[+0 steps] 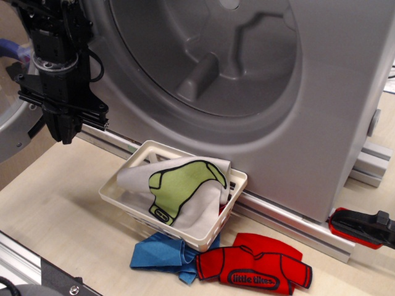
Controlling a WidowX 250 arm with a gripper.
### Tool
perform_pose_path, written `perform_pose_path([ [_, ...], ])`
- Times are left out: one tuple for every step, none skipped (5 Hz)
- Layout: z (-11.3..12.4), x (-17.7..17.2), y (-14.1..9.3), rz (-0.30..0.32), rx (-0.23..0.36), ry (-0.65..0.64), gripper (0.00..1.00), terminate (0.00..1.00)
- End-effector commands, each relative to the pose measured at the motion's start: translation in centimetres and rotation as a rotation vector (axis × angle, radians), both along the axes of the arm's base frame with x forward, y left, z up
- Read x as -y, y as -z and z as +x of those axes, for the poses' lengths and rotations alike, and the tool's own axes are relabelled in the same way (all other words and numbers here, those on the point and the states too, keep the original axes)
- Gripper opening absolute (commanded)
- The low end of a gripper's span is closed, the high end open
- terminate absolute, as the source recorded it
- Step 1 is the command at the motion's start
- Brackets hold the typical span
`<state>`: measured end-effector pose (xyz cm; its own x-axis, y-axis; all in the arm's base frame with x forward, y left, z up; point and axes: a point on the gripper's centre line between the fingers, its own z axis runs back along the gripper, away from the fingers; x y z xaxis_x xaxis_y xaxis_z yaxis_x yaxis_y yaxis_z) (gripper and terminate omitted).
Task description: Put clothes in laundry machine
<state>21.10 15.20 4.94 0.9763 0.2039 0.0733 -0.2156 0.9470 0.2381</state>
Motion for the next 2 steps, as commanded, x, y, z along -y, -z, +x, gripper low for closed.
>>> perform_pose_path([
  [0.0, 0.0, 0.0, 0.0, 0.0, 0.0, 0.0, 0.0],
  [-0.1, 1.0, -0.4, -0.044, -0.02, 0.056, 1.0, 0.0],
])
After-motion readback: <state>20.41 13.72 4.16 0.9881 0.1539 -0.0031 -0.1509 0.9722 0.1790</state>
